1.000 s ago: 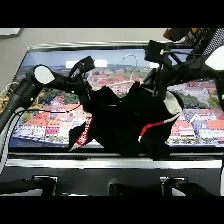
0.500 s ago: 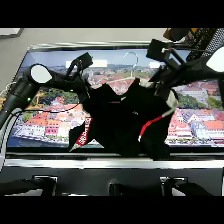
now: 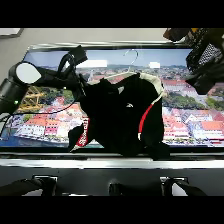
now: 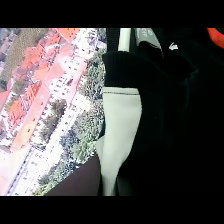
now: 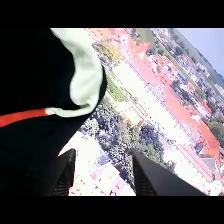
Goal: Fold the clothes and pants, and hang the long-sleeved shirts on hangers.
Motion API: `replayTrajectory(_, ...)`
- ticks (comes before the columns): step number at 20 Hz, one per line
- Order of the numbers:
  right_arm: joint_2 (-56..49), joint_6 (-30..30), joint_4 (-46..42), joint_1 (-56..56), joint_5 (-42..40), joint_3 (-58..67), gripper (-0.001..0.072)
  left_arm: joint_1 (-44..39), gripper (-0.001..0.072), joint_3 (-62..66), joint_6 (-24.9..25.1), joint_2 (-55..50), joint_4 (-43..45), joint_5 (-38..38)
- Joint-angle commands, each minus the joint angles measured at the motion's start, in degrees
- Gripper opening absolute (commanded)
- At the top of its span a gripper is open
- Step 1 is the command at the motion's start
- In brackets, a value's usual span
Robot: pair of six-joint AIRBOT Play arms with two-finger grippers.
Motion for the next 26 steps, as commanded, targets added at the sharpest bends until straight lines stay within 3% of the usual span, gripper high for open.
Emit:
replayTrajectory(1,-4.0,-6.1,5.0,-3.6,-0.1,-0.1,0.0429,-0.7,0.0029,0.0,0.0,2.7,0.1,0.0)
replayTrajectory(3,-7.0,-8.3,8.2,-3.6,0.6,-0.1,0.0475,-1.5,0.0029,0.0,0.0,4.0,0.1,0.0)
replayTrajectory(5,-9.2,-9.4,9.5,-3.6,0.0,-0.1,0.0622,-2.4,0.0029,0.0,0.0,5.1,0.1,0.0)
replayTrajectory(15,-14.8,-12.2,18.1,-3.6,0.2,-0.1,0.0609,-4.6,0.0030,0.0,0.0,5.9,0.1,-1.9)
replayTrajectory(22,-19.1,-12.2,19.6,-3.6,5.8,-0.2,0.0606,-4.6,0.0031,0.0,0.0,5.9,0.1,-1.9)
replayTrajectory(23,-19.4,-12.3,19.8,-3.6,5.5,-0.2,0.0564,-4.6,0.0031,0.0,0.0,5.9,0.1,-1.9)
replayTrajectory(26,-19.5,-13.9,22.3,-3.6,5.7,-0.3,0.0300,-4.6,0.0031,0.0,0.0,5.9,0.1,-1.9)
